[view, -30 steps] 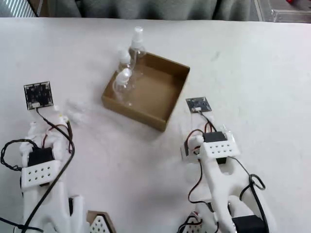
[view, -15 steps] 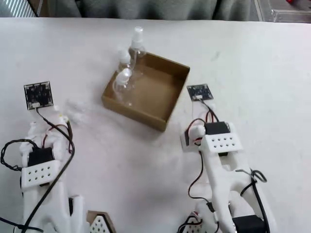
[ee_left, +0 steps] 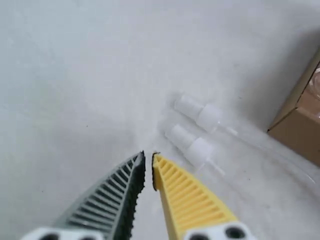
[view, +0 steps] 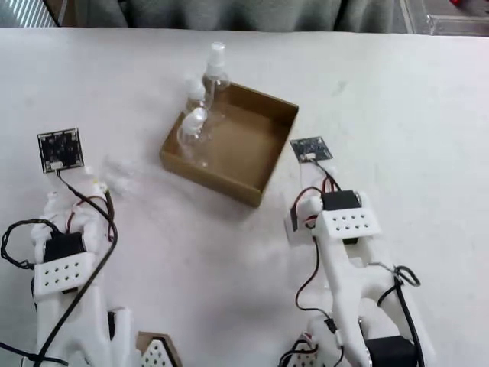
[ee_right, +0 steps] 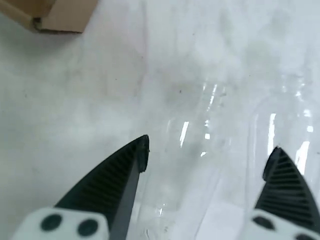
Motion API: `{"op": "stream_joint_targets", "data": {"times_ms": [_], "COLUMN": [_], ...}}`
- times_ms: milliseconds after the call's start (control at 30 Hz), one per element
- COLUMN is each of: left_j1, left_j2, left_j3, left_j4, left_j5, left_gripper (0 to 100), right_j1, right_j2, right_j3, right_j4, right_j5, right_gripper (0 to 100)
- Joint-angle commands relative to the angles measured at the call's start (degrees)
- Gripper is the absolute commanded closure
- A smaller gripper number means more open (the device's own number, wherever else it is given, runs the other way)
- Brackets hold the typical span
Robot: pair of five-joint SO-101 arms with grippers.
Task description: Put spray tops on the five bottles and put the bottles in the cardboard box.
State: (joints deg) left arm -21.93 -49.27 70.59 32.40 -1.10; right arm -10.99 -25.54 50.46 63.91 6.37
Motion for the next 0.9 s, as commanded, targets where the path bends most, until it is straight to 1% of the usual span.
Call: {"op": "stream_joint_targets", "data": {"times_ms": [0, 300, 367, 500, 633, 800, 867], "left_j1": [0.75, 0.75, 0.75, 0.75, 0.75, 0.75, 0.40], "left_j2": [-1.71, -1.63, -1.54, -1.54, -1.54, -1.45, -1.27], "left_j3": [-0.62, -0.62, -0.44, -0.44, -0.44, -0.70, -2.11], "left_j4": [-1.32, -1.32, -2.29, -2.55, -2.55, -2.02, -0.88], "left_j5": [-0.70, -0.70, -0.70, -0.70, -0.70, 0.00, 2.64], "left_gripper": [96, 96, 96, 96, 96, 96, 96], "right_j1": [1.01, 0.92, 0.92, 1.01, 1.01, 1.01, 1.01], "right_j2": [3.12, 11.03, 12.53, 14.29, 14.55, 15.08, 14.46], "right_j3": [-1.23, -4.31, -5.27, -7.74, -8.26, -7.47, -5.27], "right_j4": [-2.15, -3.74, -3.74, -3.74, -5.05, -8.75, -10.77], "right_j5": [1.76, 1.76, 1.76, 1.76, 1.76, 1.76, 1.85], "right_gripper": [66.9, 67.4, 71.4, 82.6, 90.2, 94.7, 94.9]}}
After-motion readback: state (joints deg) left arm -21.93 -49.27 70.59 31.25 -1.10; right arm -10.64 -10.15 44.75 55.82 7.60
